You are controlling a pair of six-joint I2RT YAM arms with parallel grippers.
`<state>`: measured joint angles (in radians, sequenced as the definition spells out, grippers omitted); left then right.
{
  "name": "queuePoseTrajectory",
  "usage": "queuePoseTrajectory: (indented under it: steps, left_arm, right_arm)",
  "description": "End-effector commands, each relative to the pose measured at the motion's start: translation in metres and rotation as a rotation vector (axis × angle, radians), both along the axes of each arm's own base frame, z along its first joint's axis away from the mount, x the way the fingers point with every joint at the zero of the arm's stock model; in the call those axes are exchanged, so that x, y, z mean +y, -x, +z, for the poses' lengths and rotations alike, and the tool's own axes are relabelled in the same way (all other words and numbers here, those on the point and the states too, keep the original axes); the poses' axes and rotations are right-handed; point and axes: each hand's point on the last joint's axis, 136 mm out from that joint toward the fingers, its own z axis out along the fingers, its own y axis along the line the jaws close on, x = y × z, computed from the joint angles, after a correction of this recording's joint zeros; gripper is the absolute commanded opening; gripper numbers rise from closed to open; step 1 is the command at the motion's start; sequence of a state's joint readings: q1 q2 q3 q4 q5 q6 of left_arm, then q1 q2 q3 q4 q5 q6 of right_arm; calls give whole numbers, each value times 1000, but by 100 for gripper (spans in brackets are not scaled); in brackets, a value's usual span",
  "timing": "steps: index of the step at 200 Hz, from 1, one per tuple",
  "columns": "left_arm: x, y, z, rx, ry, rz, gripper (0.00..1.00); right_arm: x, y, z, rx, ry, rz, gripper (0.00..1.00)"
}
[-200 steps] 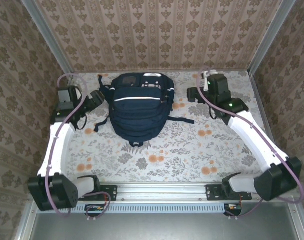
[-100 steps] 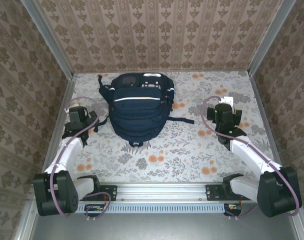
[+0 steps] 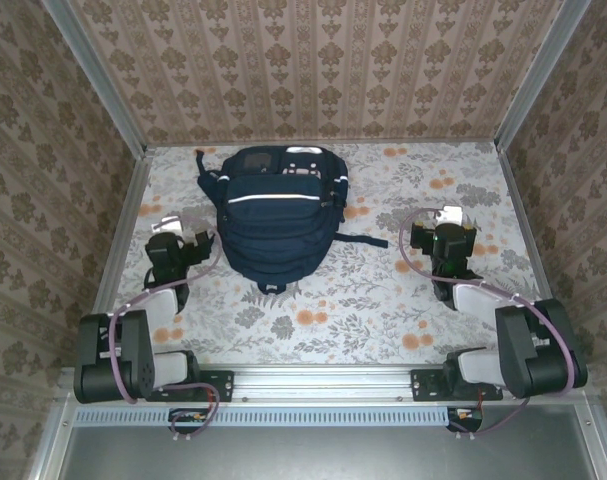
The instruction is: Pack books, pencil case, and school supplies into a backpack
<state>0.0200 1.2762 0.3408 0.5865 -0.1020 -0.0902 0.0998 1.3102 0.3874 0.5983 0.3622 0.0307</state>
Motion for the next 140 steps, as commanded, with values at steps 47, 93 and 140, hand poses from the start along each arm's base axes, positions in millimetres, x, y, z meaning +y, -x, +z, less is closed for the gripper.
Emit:
queuePoseTrajectory:
  steps: [47,93,140]
  left_arm:
    - [-10,-20,17,-159,-79,-70,100]
    - [1,-29,-1,-108,-118,32,100]
    - [-3,-34,-4,-78,-153,39,100]
  right_arm:
    - [17,-21,-1,-116,-29,101,100]
    - [11,-25,-12,-108,-34,72,100]
    - [-3,-25,-14,-94,-59,1,100]
